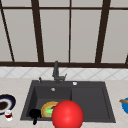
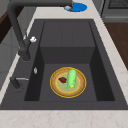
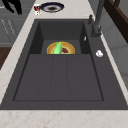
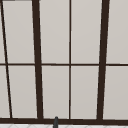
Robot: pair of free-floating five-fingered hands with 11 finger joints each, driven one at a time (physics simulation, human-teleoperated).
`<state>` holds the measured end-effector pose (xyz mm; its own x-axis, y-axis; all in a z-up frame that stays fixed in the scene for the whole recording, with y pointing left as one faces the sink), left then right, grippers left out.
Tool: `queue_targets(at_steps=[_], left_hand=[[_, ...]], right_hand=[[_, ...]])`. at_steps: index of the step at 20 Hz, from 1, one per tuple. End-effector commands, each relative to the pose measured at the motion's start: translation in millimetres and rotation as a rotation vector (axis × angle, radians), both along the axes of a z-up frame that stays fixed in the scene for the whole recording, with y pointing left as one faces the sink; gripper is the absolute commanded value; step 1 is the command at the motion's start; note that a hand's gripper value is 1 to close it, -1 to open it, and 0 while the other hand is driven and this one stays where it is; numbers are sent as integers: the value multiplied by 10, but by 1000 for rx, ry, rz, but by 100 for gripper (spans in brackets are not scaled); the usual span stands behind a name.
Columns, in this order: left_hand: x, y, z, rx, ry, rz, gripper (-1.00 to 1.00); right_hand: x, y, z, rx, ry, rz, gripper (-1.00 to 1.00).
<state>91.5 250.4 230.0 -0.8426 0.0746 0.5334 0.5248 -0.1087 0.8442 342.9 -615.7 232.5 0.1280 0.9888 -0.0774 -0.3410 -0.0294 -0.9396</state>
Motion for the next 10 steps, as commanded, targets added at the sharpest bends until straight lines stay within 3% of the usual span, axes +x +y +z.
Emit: queue_targets(at_steps=[1,10], left_hand=[[0,0,0,0,0,0,0],[0,0,0,0,0,0,0]], right_hand=[[0,286,128,0,0,8,-100],[5,982,280,12,21,1,-100]])
